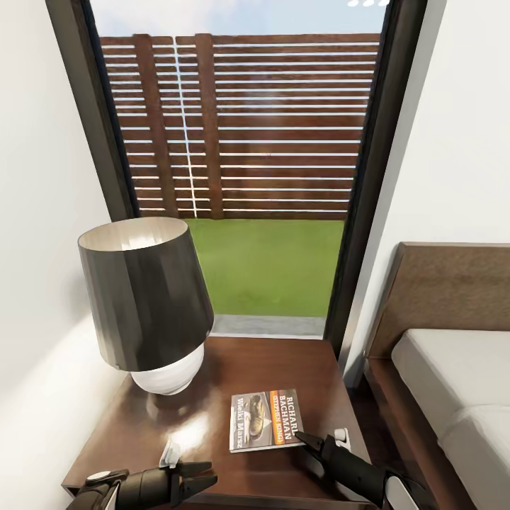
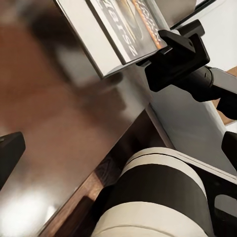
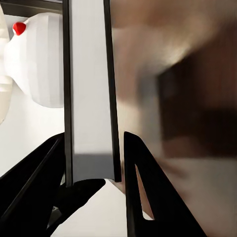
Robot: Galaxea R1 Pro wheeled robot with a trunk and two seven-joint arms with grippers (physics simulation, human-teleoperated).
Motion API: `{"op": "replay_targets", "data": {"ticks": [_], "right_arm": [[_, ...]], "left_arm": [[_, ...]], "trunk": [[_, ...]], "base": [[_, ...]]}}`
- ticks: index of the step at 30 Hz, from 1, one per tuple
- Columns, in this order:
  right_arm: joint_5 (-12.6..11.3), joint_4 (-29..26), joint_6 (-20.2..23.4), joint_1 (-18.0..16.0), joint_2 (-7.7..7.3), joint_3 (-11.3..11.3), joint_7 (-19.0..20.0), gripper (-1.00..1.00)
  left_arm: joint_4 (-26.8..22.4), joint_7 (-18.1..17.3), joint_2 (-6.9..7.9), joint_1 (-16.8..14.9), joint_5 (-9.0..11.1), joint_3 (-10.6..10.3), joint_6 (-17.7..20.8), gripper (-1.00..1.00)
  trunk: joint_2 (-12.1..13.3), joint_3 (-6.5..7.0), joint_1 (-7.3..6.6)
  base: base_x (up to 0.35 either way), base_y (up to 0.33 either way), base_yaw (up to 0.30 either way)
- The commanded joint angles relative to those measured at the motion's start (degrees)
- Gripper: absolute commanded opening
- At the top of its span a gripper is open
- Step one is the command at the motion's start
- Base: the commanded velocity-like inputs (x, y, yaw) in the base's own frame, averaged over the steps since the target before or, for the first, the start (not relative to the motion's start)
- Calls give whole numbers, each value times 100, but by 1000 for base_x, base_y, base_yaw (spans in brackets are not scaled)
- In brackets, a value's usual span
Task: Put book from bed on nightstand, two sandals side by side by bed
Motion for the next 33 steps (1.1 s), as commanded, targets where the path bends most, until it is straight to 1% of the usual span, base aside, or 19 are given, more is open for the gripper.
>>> {"op": "replay_targets", "data": {"ticks": [1,2,6,20,26,33], "right_arm": [[-48,0,30,-1,-5,14,-11,-100],[-48,0,30,-2,-5,14,-11,-100],[-48,0,30,-3,-5,14,-11,-100],[-48,0,30,-3,-5,14,-11,-100],[-48,0,30,-3,-5,14,-11,-100],[-48,0,30,-3,-5,14,-11,-100]], "left_arm": [[-5,-40,-7,-5,-60,42,60,100],[-5,-40,-7,-5,-60,42,60,100],[-5,-40,-7,-5,-60,39,60,100],[-6,-40,-7,-5,-60,39,60,100],[-6,-40,-7,-5,-60,37,60,100],[-6,-40,-7,-5,-60,37,60,100]], "trunk": [[-2,-5,-1],[-2,-5,-1],[-8,-94,9],[-8,-94,9],[-16,-227,25],[-16,-227,25]], "base": [[0,0,0],[0,0,0],[0,0,0],[0,0,0],[0,0,0],[0,0,0]]}}
